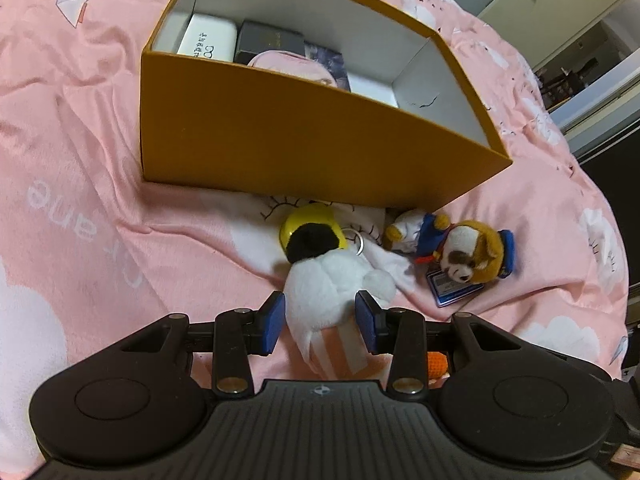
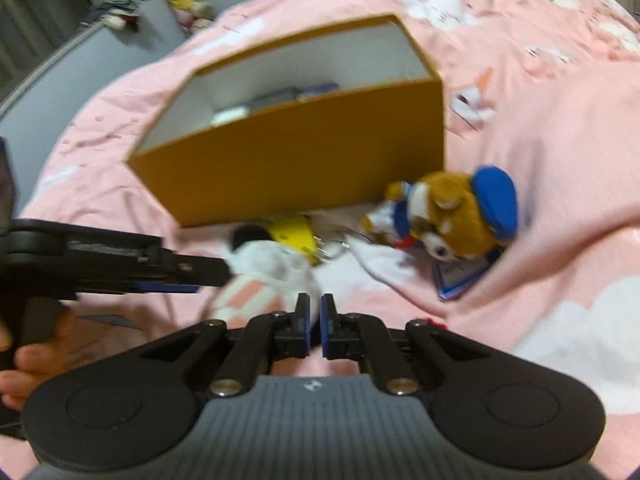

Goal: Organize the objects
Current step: 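Move both tools toward the white plush toy beside the orange box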

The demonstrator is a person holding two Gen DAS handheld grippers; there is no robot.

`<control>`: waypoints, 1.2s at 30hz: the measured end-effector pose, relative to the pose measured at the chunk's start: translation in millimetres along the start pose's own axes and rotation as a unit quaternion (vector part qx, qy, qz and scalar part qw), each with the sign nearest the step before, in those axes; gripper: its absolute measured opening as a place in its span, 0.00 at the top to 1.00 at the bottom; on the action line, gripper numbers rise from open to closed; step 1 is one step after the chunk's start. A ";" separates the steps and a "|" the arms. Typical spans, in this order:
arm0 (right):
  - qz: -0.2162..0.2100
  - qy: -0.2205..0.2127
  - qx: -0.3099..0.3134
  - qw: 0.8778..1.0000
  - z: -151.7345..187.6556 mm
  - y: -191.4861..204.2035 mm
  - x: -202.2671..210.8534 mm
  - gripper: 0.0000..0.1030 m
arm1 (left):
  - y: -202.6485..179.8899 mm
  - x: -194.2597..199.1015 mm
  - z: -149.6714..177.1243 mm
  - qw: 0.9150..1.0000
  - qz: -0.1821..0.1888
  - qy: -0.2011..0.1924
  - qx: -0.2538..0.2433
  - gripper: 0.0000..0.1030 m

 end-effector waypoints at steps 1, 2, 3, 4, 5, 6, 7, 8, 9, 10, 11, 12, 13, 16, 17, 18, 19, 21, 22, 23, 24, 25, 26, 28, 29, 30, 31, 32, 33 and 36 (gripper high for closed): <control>0.001 0.004 -0.003 1.000 1.4 -1.1 -2.1 0.94 | 0.8 -0.6 0.4 1.000 -0.005 0.001 -0.003 0.55; 0.001 0.007 -0.003 1.000 2.4 -1.2 -4.4 0.94 | 1.8 -1.2 1.0 1.000 -0.011 0.003 -0.008 0.55; 0.000 0.009 -0.001 1.000 2.0 -0.7 -6.7 0.93 | 2.2 -2.1 2.0 1.000 -0.019 0.007 -0.016 0.55; 0.001 0.009 0.002 1.000 1.7 0.2 -8.2 0.92 | 2.0 -3.0 3.3 0.999 -0.026 0.011 -0.024 0.55; 0.001 0.010 0.006 1.000 1.8 1.3 -9.5 0.89 | 1.5 -3.5 4.8 0.999 -0.030 0.016 -0.032 0.55; 0.001 0.011 0.009 1.000 1.9 2.1 -10.4 0.88 | 0.9 -3.6 6.3 0.999 -0.032 0.020 -0.039 0.54; 0.002 0.012 0.011 1.000 2.2 2.3 -11.5 0.87 | -0.3 -3.1 7.9 0.998 -0.036 0.023 -0.046 0.54; 0.004 0.013 0.011 1.000 4.0 1.2 -12.1 0.86 | -1.0 -2.2 8.5 0.998 -0.038 0.025 -0.052 0.54; 0.006 0.016 0.010 1.000 5.0 0.4 -12.8 0.85 | -1.6 -1.0 9.2 0.997 -0.041 0.027 -0.057 0.54; 0.006 0.017 0.010 1.000 6.5 -0.2 -12.6 0.85 | -1.7 0.6 9.6 0.997 -0.042 0.026 -0.058 0.54; 0.006 0.018 0.009 1.000 7.2 -0.7 -13.0 0.85 | -1.3 2.4 9.1 0.998 -0.038 0.022 -0.054 0.54; 0.005 0.018 0.009 1.000 7.8 -1.0 -13.3 0.85 | -0.4 4.4 8.8 0.998 -0.032 0.018 -0.048 0.54; 0.003 0.019 0.011 1.000 8.5 -0.3 -13.7 0.85 | 0.6 6.2 8.0 0.999 -0.026 0.012 -0.040 0.54; -0.002 0.020 0.027 0.999 10.1 6.6 -17.5 0.83 | 1.7 11.4 3.4 1.000 -0.002 -0.008 -0.019 0.49; -0.005 0.020 0.033 0.999 10.6 9.4 -19.2 0.80 | 1.6 12.6 1.6 1.000 0.003 -0.013 -0.014 0.46; -0.007 0.022 0.038 0.999 12.1 11.7 -20.6 0.80 | 1.5 13.6 -0.2 1.000 0.007 -0.018 -0.010 0.44; -0.007 0.025 0.044 0.999 12.9 13.8 -22.4 0.80 | 0.8 13.5 -2.0 1.000 0.009 -0.018 -0.009 0.42; -0.007 0.030 0.051 0.998 14.5 16.4 -26.5 0.80 | 0.4 11.9 -5.8 1.000 0.018 -0.015 -0.004 0.40; -0.008 0.032 0.053 0.998 14.9 17.1 -28.1 0.80 | 0.3 9.9 -7.6 1.000 0.022 -0.012 -0.002 0.39; -0.007 0.034 0.055 0.998 15.1 17.5 -29.2 0.80 | 0.7 7.6 -8.7 1.000 0.023 -0.006 -0.003 0.38; -0.007 0.035 0.056 0.998 15.2 17.9 -29.9 0.80 | 1.0 4.7 -9.0 1.000 0.021 0.001 -0.002 0.38; -0.006 0.035 0.057 0.998 15.3 17.7 -30.6 0.80 | 1.0 1.9 -9.3 1.000 0.018 0.008 -0.003 0.38; -0.005 0.036 0.056 0.998 15.2 17.0 -30.9 0.79 | 0.4 -1.6 -9.2 1.000 0.016 0.016 -0.005 0.38; -0.007 0.038 0.053 0.998 15.5 15.6 -32.5 0.79 | -1.8 -7.9 -8.1 0.999 0.010 0.029 -0.013 0.38; -0.008 0.040 0.053 0.998 15.8 15.5 -33.3 0.79 | -3.2 -11.0 -7.5 0.999 0.007 0.034 -0.020 0.38; -0.008 0.042 0.055 0.998 16.1 16.0 -33.7 0.79 | -4.0 -13.8 -7.2 0.999 0.004 0.039 -0.024 0.38; -0.009 0.042 0.058 0.997 16.5 16.9 -34.2 0.79 | -3.8 -16.7 -8.0 0.999 0.000 0.039 -0.021 0.38; -0.010 0.043 0.062 0.997 17.0 18.1 -34.7 0.79 | -2.6 -18.5 -9.1 0.999 -0.003 0.039 -0.017 0.38; -0.014 0.045 0.066 0.997 17.7 19.7 -35.4 0.79 | -2.2 -19.9 -10.0 0.999 -0.004 0.040 -0.016 0.37; -0.017 0.053 0.075 0.996 20.7 22.7 -39.4 0.79 | -5.2 -27.1 -8.5 0.998 -0.013 0.054 -0.029 0.37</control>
Point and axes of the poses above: each gripper's, at about its wrist camera, not at the fingertips, and x roughly against the way its jaws point, y to its left, z to its underside, the point moved 7 cm from there along -x, roughly the way its jaws point
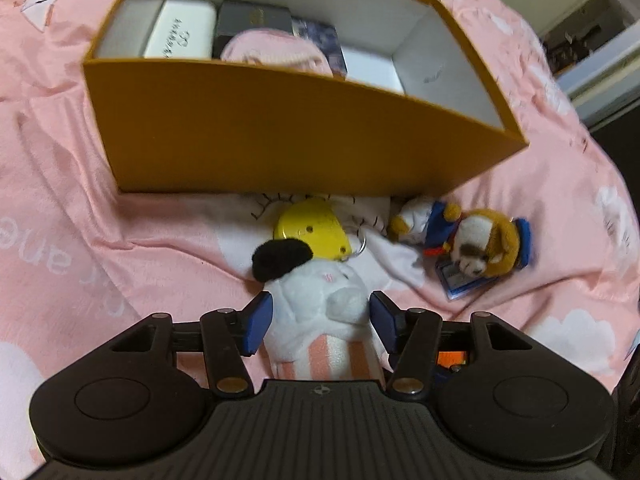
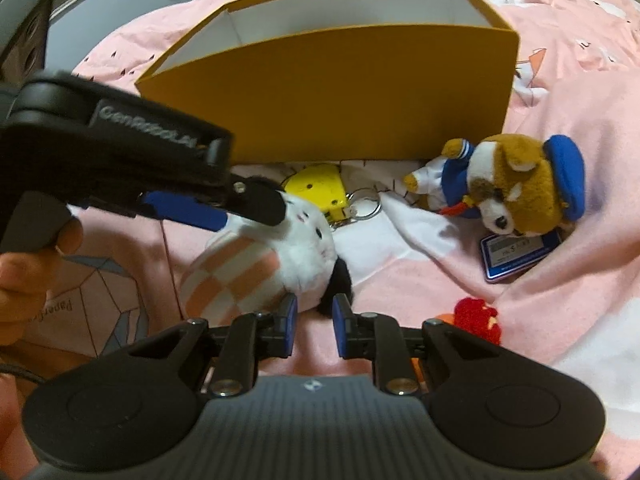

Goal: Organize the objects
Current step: 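Move both tools toward the white plush toy beside the orange box, then grasp the white plush with the left tool while the right tool grasps the brown bear plush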

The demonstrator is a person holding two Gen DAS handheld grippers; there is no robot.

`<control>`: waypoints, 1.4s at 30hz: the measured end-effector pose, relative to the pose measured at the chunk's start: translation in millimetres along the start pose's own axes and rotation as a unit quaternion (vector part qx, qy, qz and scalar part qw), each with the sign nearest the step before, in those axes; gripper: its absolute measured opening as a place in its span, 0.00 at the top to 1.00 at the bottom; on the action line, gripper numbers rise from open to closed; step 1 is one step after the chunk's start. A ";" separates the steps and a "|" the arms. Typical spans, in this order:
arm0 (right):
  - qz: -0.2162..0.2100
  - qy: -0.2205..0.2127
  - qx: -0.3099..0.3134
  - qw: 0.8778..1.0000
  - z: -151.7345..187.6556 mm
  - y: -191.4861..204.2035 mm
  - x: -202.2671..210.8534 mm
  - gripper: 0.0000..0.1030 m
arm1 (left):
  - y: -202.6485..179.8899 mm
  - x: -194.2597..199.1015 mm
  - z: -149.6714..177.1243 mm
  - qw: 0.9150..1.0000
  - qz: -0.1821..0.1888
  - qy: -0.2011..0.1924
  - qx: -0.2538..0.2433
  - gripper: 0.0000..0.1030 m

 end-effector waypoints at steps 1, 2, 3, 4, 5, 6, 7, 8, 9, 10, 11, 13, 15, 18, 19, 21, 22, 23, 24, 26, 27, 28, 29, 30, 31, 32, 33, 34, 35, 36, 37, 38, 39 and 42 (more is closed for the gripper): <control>0.001 0.003 0.001 1.000 0.6 0.2 -1.5 0.79 | -1.0 -4.0 1.7 1.000 -0.005 0.008 -0.005 0.34; 0.001 0.006 0.002 1.000 1.1 0.4 -2.8 0.79 | -0.8 -6.7 3.1 1.000 -0.009 0.012 -0.006 0.32; 0.001 0.008 0.001 1.000 1.5 0.2 -3.7 0.79 | -0.3 -9.7 4.4 1.000 -0.008 0.016 -0.004 0.31; 0.001 0.009 0.001 1.000 1.8 0.1 -4.1 0.79 | 0.7 -12.0 5.4 1.000 -0.004 0.019 0.001 0.29; 0.001 0.010 0.000 1.000 1.9 -0.8 -4.3 0.79 | 2.2 -13.5 6.0 1.000 -0.002 0.022 0.005 0.28; 0.001 0.010 -0.002 1.000 1.8 -2.0 -4.1 0.79 | 3.3 -14.7 6.6 1.000 0.003 0.024 0.010 0.28; 0.002 0.010 -0.005 1.000 2.0 -2.8 -3.7 0.79 | 4.6 -15.5 7.4 1.000 0.006 0.026 0.014 0.28; 0.004 0.010 -0.010 1.000 1.9 -5.1 -3.2 0.79 | 5.1 -16.0 8.8 0.999 0.009 0.028 0.016 0.28; 0.007 0.008 -0.015 1.000 1.6 -7.7 -2.4 0.79 | 4.1 -16.4 10.2 0.999 0.012 0.032 0.017 0.28; 0.012 0.006 -0.023 1.000 1.0 -10.9 -1.2 0.78 | 4.2 -17.6 12.7 0.999 0.017 0.036 0.019 0.28; 0.016 0.004 -0.029 0.999 0.5 -13.9 -0.3 0.77 | 3.0 -20.2 14.4 0.999 0.022 0.040 0.020 0.28; 0.024 0.000 -0.045 0.999 -0.2 -21.0 2.0 0.77 | 0.6 -23.8 17.5 0.998 0.030 0.046 0.017 0.29; 0.035 -0.010 -0.060 0.998 -1.4 -28.6 5.9 0.77 | -0.8 -22.0 17.7 0.999 0.030 0.038 0.013 0.30; 0.059 -0.036 -0.080 0.994 -4.8 -38.8 15.6 0.77 | -3.3 -12.1 17.9 0.999 0.039 0.015 0.007 0.33; 0.068 -0.048 -0.092 0.992 -6.7 -43.9 19.7 0.75 | -4.1 -8.1 17.2 0.999 0.043 0.005 0.006 0.34; 0.077 -0.071 -0.119 0.987 -10.4 -54.0 26.3 0.62 | -7.0 1.2 14.8 0.998 0.053 -0.018 0.002 0.34; 0.080 -0.083 -0.136 0.984 -12.2 -60.1 29.5 0.57 | -8.5 7.1 12.9 0.998 0.053 -0.033 -0.003 0.34; 0.085 -0.096 -0.156 0.979 -13.6 -66.8 32.8 0.51 | -9.4 11.6 10.5 0.998 0.051 -0.043 -0.008 0.34; 0.089 -0.108 -0.171 0.975 -14.7 -72.3 35.9 0.50 | -10.6 15.9 8.5 0.997 0.050 -0.055 -0.013 0.34; 0.100 -0.131 -0.197 0.967 -16.5 -82.4 40.6 0.43 | -12.2 22.2 5.5 0.996 0.053 -0.071 -0.017 0.34; 0.103 -0.139 -0.208 0.963 -17.3 -86.7 41.7 0.39 | -12.6 24.1 4.5 0.995 0.054 -0.077 -0.018 0.34; 0.103 -0.146 -0.219 0.959 -18.4 -90.5 42.1 0.38 | -12.8 25.7 3.6 0.995 0.055 -0.081 -0.019 0.34; 0.103 -0.150 -0.228 0.956 -19.9 -93.8 41.6 0.36 | -12.7 26.3 2.8 0.995 0.055 -0.083 -0.019 0.34; 0.103 -0.154 -0.234 0.954 -21.8 -96.4 40.4 0.35 | -12.4 26.3 2.0 0.995 0.054 -0.083 -0.019 0.34; 0.103 -0.159 -0.239 0.952 -24.2 -98.7 38.8 0.35 | -12.3 25.8 1.3 0.995 0.052 -0.084 -0.018 0.34; 0.104 -0.163 -0.244 0.950 -27.0 -100.8 36.5 0.34 | -11.8 25.7 0.8 0.995 0.051 -0.086 -0.017 0.34; 0.104 -0.164 -0.248 0.949 -29.6 -102.9 33.8 0.31 | -11.1 26.2 0.8 0.995 0.051 -0.087 -0.016 0.34; 0.104 -0.166 -0.256 0.947 -32.3 -105.6 30.0 0.30 | -10.4 26.1 0.2 0.995 0.052 -0.089 -0.015 0.34; 0.104 -0.166 -0.262 0.945 -34.2 -108.2 26.4 0.28 | -8.3 27.4 -0.3 0.994 0.052 -0.090 -0.013 0.34; 0.108 -0.166 -0.268 0.943 -35.8 -110.8 21.9 0.28 | -7.6 27.2 -0.6 0.994 0.052 -0.091 -0.011 0.34; 0.110 -0.165 -0.270 0.942 -37.0 -112.7 16.7 0.28 | -6.3 26.8 -1.1 0.995 0.051 -0.091 -0.009 0.34; 0.111 -0.166 -0.271 0.942 -38.7 -112.4 14.2 0.34 | -4.9 26.6 -0.6 0.995 0.050 -0.091 -0.006 0.34; 0.109 -0.167 -0.270 0.942 -38.4 -113.1 11.4 0.37 | -2.8 26.8 -0.3 0.995 0.049 -0.091 -0.003 0.34; 0.108 -0.173 -0.262 0.943 -37.0 -113.5 14.1 0.43 | 1.4 27.6 0.6 0.995 0.049 -0.091 0.003 0.34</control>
Point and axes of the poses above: each gripper's, at about its wrist camera, not at the fingertips, and x roughly against the way its jaws point, y to its left, z to its underside, the point moved 7 cm from there along -x, roughly the way its jaws point
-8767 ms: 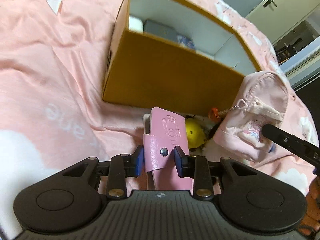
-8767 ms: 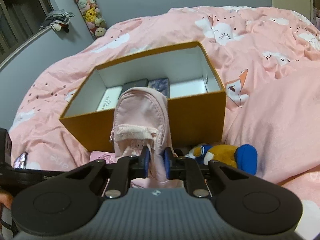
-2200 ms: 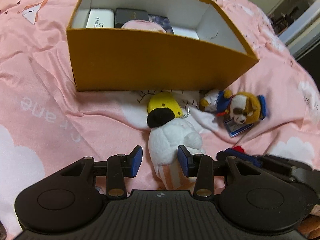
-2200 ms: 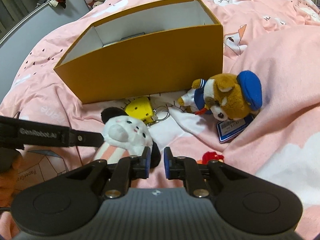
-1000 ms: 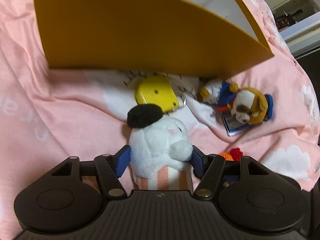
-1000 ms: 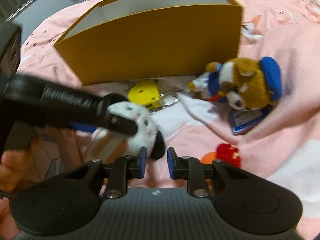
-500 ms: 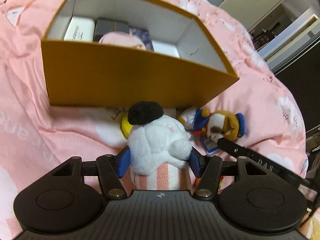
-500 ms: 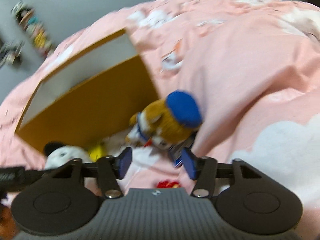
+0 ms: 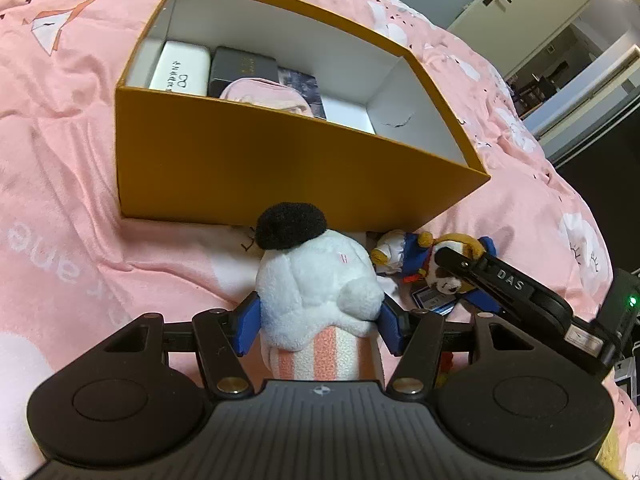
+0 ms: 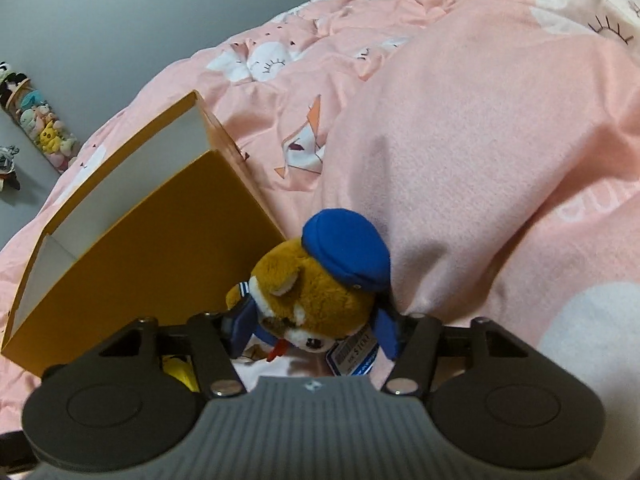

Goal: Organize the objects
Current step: 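Grasp the white plush with the left tool while the right tool grasps the brown bear plush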

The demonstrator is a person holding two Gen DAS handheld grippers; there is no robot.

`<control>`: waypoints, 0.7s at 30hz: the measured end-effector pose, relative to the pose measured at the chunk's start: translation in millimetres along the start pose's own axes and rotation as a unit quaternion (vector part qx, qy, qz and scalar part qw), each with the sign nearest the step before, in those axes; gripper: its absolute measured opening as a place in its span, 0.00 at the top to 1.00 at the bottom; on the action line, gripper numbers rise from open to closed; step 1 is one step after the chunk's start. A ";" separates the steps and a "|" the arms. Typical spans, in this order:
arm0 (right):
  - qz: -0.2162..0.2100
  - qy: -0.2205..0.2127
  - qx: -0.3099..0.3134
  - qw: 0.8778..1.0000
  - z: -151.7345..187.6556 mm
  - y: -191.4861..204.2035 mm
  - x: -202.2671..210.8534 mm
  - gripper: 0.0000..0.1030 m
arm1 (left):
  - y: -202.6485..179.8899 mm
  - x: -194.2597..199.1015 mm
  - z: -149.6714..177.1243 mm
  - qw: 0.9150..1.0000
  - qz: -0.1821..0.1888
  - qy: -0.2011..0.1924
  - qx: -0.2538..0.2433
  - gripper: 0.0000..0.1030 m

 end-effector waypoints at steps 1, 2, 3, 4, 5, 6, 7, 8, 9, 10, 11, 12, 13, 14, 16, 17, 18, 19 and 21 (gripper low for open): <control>0.000 -0.003 0.006 1.000 0.7 0.6 2.9 0.44 | 0.5 1.2 0.2 1.000 0.000 -0.001 0.001 0.34; 0.000 -0.005 0.012 1.000 2.9 0.6 7.3 0.45 | 0.8 2.6 0.5 1.000 -0.001 -0.003 0.002 0.34; 0.000 -0.009 0.021 1.000 3.8 2.2 11.0 0.47 | 1.0 4.4 0.7 1.000 -0.001 -0.007 0.001 0.34; 0.002 -0.015 0.032 0.999 4.7 4.6 16.0 0.47 | 1.0 7.1 0.5 1.000 -0.002 -0.012 0.000 0.34; 0.004 -0.018 0.044 0.999 5.8 7.4 20.0 0.47 | 1.1 9.7 0.2 1.000 -0.003 -0.017 -0.002 0.34; 0.004 -0.022 0.060 0.998 7.4 11.2 25.7 0.47 | 1.2 12.3 -0.1 1.000 -0.004 -0.021 -0.003 0.34; 0.003 -0.026 0.076 0.997 9.4 15.5 32.6 0.47 | 1.4 14.8 -1.1 1.000 -0.004 -0.026 -0.005 0.34; -0.001 -0.031 0.091 0.995 9.4 19.7 38.3 0.47 | 1.6 17.0 -1.8 1.000 -0.004 -0.029 -0.007 0.34; -0.008 -0.039 0.108 0.993 10.5 24.9 47.1 0.47 | 1.7 19.4 -2.5 0.999 -0.004 -0.032 -0.008 0.34; -0.017 -0.045 0.126 0.991 10.6 31.1 56.1 0.47 | 2.2 22.0 -3.1 0.999 -0.003 -0.035 -0.007 0.34; -0.025 -0.049 0.146 0.988 10.4 38.1 64.4 0.47 | 2.4 24.4 -3.8 0.999 -0.004 -0.039 -0.007 0.34; -0.032 -0.048 0.166 0.984 10.4 44.5 70.6 0.47 | 2.6 26.6 -4.4 0.999 -0.005 -0.042 -0.008 0.34; -0.038 -0.039 0.189 0.980 10.7 51.6 75.4 0.47 | 2.8 29.1 -5.1 0.999 -0.006 -0.046 -0.010 0.34; -0.043 -0.021 0.211 0.976 10.6 59.0 76.7 0.47 | 2.6 30.7 -5.3 0.999 -0.007 -0.049 -0.011 0.34; -0.053 0.016 0.229 0.972 10.7 66.1 83.2 0.47 | 2.7 34.6 -6.0 0.998 -0.009 -0.054 -0.015 0.34; -0.061 0.034 0.236 0.969 11.6 68.7 85.3 0.47 | 3.3 36.2 -6.3 0.998 -0.009 -0.056 -0.015 0.34; -0.069 0.058 0.241 0.966 11.3 71.0 87.5 0.47 | 4.4 37.3 -6.7 0.998 -0.009 -0.056 -0.014 0.34; -0.077 0.074 0.242 0.964 9.1 71.4 89.4 0.47 | 5.7 37.9 -6.8 0.998 -0.009 -0.056 -0.012 0.34; -0.090 0.095 0.266 0.955 11.7 75.1 101.1 0.47 | 9.0 37.6 -7.4 0.998 -0.010 -0.054 -0.008 0.34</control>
Point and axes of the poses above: each gripper's, at about its wrist camera, not at the fingertips, and x roughly against the way its jaws point, y to its left, z to its underside, the point moved 7 cm from there along -x, roughly the way its jaws point
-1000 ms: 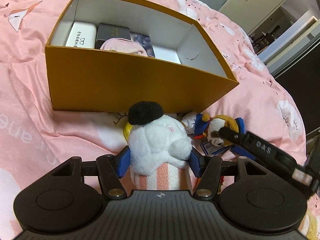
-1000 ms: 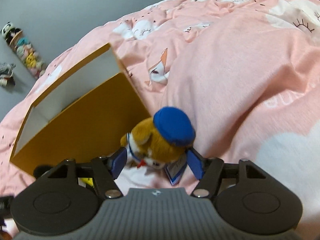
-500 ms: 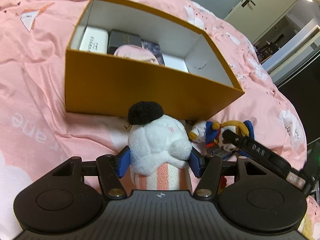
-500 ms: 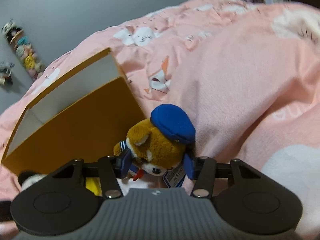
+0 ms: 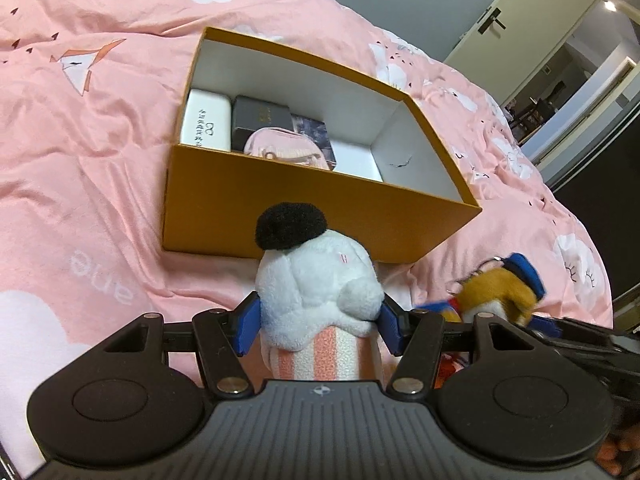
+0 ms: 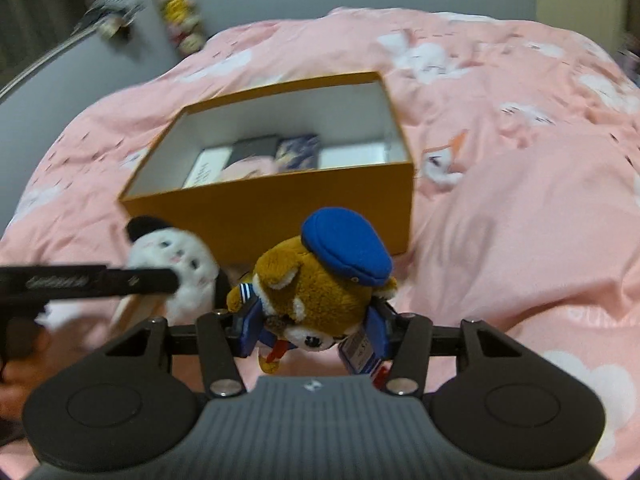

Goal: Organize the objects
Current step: 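Grasp the white plush with the left tool while the right tool grasps the brown bear plush, then lift and carry the white plush and bear plush over the orange box with both tools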

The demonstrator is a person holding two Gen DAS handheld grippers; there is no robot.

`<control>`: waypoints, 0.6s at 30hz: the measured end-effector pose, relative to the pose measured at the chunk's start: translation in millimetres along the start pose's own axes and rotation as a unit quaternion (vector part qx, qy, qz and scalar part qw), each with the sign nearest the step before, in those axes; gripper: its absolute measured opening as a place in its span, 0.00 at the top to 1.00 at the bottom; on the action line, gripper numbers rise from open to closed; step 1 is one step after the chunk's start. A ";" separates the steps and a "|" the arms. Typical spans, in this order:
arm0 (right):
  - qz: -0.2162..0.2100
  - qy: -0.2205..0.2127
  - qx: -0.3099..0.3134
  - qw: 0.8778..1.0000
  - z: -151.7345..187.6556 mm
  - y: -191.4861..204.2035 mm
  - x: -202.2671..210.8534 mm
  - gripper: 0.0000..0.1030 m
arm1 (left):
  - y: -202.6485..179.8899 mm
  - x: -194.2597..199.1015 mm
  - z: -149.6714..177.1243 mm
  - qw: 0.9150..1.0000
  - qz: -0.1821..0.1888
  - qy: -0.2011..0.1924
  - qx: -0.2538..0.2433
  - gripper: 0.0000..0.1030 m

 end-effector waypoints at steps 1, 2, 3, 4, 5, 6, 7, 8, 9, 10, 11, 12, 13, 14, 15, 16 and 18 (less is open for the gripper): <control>-0.003 0.015 0.019 1.000 0.1 3.3 3.7 0.47 | 1.4 -0.4 0.4 1.000 0.000 0.002 0.001 0.34; -0.016 0.034 0.044 0.998 -0.9 5.7 2.4 0.46 | 2.4 -0.9 0.8 1.000 0.001 0.003 0.002 0.34; -0.020 0.047 0.056 0.997 0.1 8.2 2.7 0.46 | 2.4 -2.1 1.3 1.000 0.002 0.006 0.001 0.34; -0.027 0.061 0.063 0.996 2.1 10.6 1.5 0.46 | 2.2 -3.3 2.4 1.000 0.005 0.008 -0.001 0.34; -0.033 0.074 0.067 0.994 6.8 13.2 -1.8 0.46 | 1.9 -4.4 3.8 1.000 0.007 0.011 -0.003 0.34; -0.039 0.090 0.072 0.993 11.0 15.5 -7.1 0.46 | 1.1 -6.5 4.9 1.000 0.008 0.015 -0.006 0.34; -0.043 0.104 0.072 0.991 16.6 17.8 -12.9 0.46 | 1.1 -7.5 6.1 1.000 0.007 0.016 -0.007 0.34; -0.045 0.114 0.071 0.990 20.4 22.4 -19.5 0.46 | 1.4 -8.3 6.8 1.000 0.005 0.017 -0.009 0.34; -0.049 0.121 0.068 0.989 23.6 24.0 -27.7 0.45 | 2.1 -9.1 7.2 1.000 0.002 0.017 -0.012 0.34; -0.051 0.127 0.062 0.989 26.6 25.1 -36.7 0.45 | 3.3 -10.3 7.2 1.000 0.000 0.017 -0.013 0.34; -0.048 0.130 0.061 0.988 30.0 26.7 -42.3 0.45 | 5.2 -11.2 7.6 1.000 -0.001 0.018 -0.012 0.34; -0.043 0.127 0.062 0.989 31.7 28.2 -49.3 0.45 | 7.0 -13.0 7.8 1.000 -0.002 0.020 -0.011 0.34; -0.038 0.121 0.065 0.990 32.6 30.2 -55.1 0.44 | 9.2 -15.5 8.3 1.000 -0.003 0.023 -0.008 0.34; -0.035 0.114 0.067 0.991 32.3 32.0 -59.2 0.44 | 11.8 -18.4 8.7 1.000 -0.005 0.026 -0.005 0.34; -0.033 0.105 0.070 0.991 32.8 34.0 -62.7 0.44 | 14.6 -21.3 9.0 1.000 -0.009 0.029 -0.004 0.34; -0.029 0.093 0.073 0.993 33.6 36.4 -66.9 0.44 | 17.6 -24.4 9.6 0.999 -0.014 0.032 -0.001 0.34; -0.021 0.073 0.072 0.994 35.8 38.4 -73.7 0.43 | 24.2 -29.9 10.9 0.999 -0.024 0.040 0.009 0.34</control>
Point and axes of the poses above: each gripper's, at about its wrist camera, not at the fingertips, and x roughly against the way its jaws point, y to its left, z to its underside, the point moved 7 cm from there along -x, roughly the way its jaws point
